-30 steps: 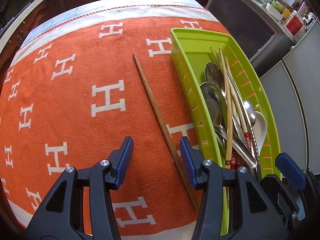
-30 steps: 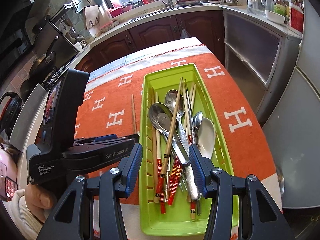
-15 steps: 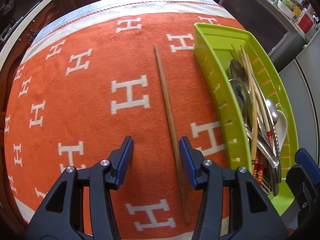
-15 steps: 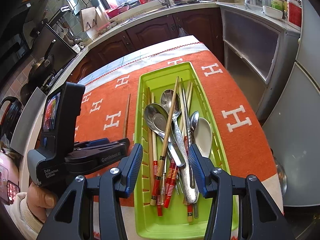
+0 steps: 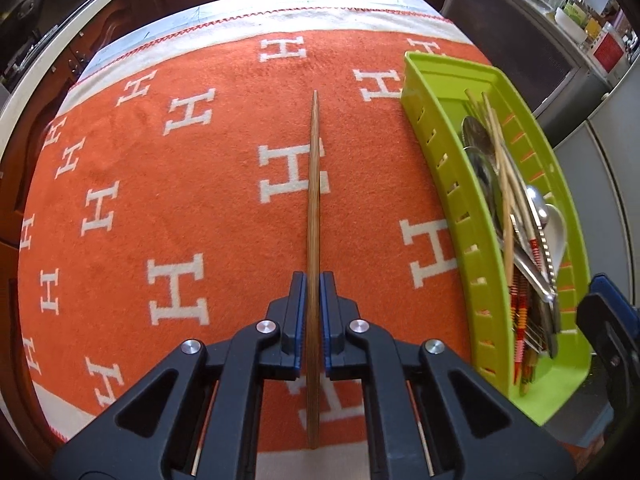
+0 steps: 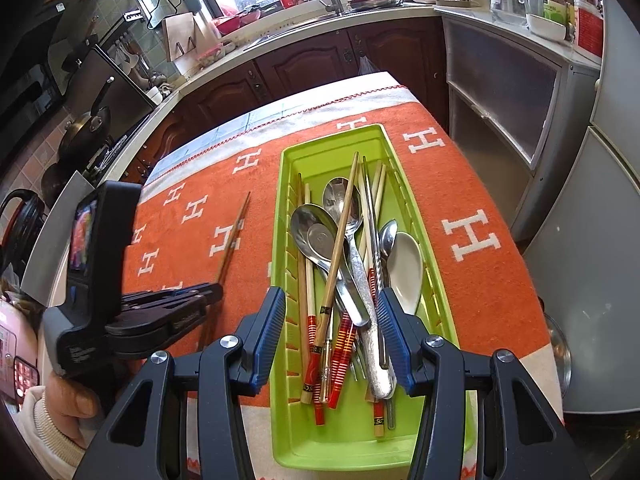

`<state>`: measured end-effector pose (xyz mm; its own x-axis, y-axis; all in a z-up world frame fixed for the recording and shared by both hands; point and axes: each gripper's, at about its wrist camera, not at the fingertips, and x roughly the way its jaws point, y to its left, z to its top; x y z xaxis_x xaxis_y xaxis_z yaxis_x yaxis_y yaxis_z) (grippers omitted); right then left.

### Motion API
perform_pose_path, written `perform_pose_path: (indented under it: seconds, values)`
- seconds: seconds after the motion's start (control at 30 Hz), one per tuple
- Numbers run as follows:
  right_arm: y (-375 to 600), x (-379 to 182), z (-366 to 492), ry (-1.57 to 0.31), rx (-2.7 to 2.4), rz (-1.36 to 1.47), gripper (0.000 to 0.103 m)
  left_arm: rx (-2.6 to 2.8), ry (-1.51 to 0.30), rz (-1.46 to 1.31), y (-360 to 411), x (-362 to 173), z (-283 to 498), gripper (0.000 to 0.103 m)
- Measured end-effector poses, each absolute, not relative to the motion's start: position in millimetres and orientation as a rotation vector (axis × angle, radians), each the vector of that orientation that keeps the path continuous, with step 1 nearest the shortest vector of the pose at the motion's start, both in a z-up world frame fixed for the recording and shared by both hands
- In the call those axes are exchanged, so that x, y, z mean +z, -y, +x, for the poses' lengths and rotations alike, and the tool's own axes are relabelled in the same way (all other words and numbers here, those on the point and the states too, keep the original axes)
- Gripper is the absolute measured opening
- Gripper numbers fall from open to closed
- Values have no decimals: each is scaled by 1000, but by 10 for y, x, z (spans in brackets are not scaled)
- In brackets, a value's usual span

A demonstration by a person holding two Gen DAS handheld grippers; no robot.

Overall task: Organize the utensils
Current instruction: 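Carry the wooden chopstick into the green tray with the left gripper and release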

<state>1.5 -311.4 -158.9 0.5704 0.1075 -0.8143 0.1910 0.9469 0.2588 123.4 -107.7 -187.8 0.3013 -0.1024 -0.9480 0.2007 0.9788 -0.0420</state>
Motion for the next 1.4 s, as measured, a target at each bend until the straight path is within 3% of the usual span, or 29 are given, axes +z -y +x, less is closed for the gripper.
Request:
perform_pose_path:
  seconds: [0.47, 1.17, 1.27, 1.33, 1.4]
  values:
    - [3203, -1364, -170, -927, -63, 350, 48, -321, -1214, 0, 1289, -1067, 1029, 4]
    - [3665, -1268, -188, -905, -162, 380, 48, -405, -1260, 16, 2158, -1226, 1143, 5]
    - [3690, -1299, -175, -908, -165, 384, 48, -406, -1257, 34, 2157, -1237, 1137, 14]
    - [3682, -1315, -171, -911, -167, 385, 48, -391, -1247, 40, 2130, -1239, 1130, 32]
    - [3684, -1331, -167, -913, -172, 389, 49, -380, -1238, 38, 2085, -1232, 1133, 43]
